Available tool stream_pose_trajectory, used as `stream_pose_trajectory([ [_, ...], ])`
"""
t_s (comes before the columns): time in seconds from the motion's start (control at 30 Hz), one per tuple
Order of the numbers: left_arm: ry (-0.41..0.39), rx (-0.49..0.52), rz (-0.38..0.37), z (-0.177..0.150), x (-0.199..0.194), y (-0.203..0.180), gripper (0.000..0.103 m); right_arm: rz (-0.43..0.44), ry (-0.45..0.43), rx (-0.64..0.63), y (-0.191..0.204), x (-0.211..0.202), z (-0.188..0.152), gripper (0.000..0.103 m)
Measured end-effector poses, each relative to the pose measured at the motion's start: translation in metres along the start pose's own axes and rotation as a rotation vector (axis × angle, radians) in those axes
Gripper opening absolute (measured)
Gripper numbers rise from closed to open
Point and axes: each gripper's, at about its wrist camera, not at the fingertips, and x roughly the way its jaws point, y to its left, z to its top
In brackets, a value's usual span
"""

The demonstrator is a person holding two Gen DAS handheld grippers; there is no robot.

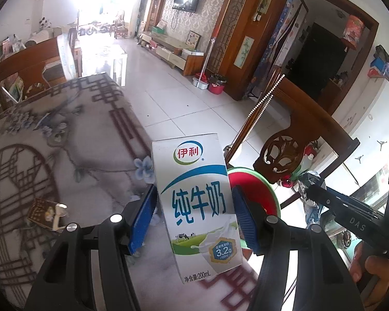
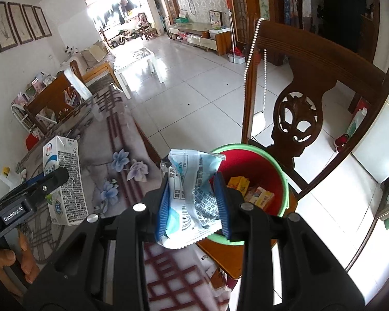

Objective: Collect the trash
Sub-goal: 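Carry the milk carton and blue-white wrapper over the red bin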

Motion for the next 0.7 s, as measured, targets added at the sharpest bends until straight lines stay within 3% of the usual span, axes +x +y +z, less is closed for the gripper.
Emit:
stream_pose_trajectory([
  [0.7, 0.163, 0.07, -0.098, 0.004, 0.107, -0.1, 0.057, -0.006, 0.047, 0.091, -0.095, 0.026, 0.026, 0.033],
])
